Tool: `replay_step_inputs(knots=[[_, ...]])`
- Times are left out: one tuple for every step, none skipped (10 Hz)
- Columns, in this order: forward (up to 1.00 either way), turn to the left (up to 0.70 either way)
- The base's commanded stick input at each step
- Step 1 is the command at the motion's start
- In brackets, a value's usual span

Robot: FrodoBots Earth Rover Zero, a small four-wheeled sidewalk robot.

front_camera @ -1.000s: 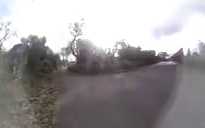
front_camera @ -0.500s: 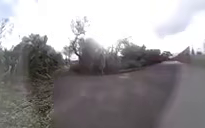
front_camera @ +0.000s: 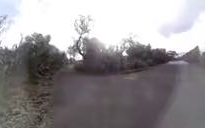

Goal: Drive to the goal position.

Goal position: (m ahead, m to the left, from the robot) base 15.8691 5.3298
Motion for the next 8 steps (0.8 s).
replay_step_inputs(knots=[[0.70,0.05],[0.70,0.15],[0.70,0.29],[0.70,0.00],[0.70,0.00],[0.70,0.00],[0.70,0.02],[0.70,0.35]])
